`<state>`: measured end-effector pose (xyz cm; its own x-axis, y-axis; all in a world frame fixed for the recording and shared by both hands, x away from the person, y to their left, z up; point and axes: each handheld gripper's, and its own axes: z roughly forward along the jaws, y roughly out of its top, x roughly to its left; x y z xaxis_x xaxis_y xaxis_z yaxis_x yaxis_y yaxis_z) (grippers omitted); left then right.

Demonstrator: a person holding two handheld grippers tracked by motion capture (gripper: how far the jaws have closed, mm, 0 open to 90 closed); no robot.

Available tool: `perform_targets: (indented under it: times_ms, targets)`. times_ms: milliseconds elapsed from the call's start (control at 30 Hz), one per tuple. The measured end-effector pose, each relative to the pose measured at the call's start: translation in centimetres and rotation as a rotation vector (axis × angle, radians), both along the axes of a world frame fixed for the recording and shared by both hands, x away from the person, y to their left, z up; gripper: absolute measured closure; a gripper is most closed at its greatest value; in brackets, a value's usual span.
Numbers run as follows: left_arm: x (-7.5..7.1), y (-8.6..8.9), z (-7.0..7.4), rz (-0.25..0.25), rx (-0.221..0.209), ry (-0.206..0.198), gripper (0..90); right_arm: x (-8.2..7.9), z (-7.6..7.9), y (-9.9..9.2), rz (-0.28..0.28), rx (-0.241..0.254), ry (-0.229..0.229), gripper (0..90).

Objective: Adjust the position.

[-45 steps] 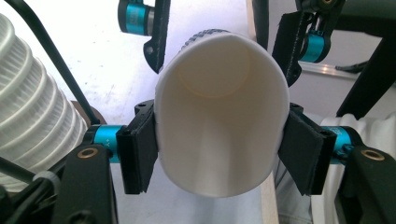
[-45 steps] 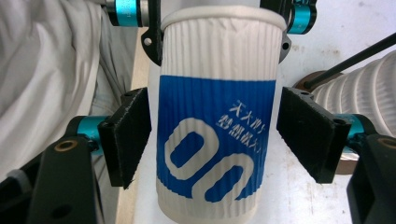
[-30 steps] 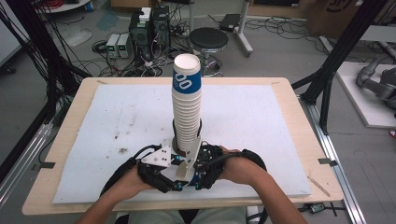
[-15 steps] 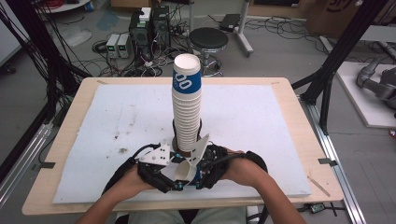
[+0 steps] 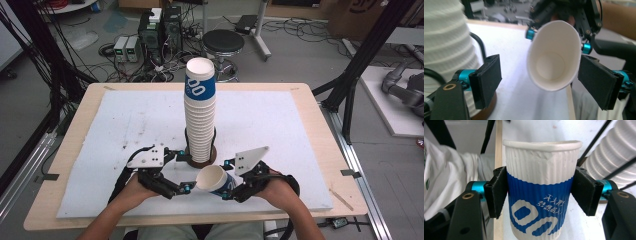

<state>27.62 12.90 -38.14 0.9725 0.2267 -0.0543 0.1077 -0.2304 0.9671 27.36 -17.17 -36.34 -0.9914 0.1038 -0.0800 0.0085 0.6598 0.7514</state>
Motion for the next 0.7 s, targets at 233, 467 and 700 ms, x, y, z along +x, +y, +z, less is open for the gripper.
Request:
perform_targets:
  times_ms: [233,467,700]
  targets:
    - [0.5,1.4,-0.1,0.072,-0.063,-0.020,18.8,-1.0,-0.4,-2.3,-0.052,0.147,-0.019,33.8]
    - [0.8,2.8,-0.5,0.147,-0.106,-0.034,18.8,-2.4,-0.9,-3.5,-0.092,0.229,-0.047,33.4]
    - [1.1,4.3,-1.0,0.234,-0.152,-0.055,18.8,-3.0,-1.8,-6.0,-0.180,0.359,-0.051,33.3]
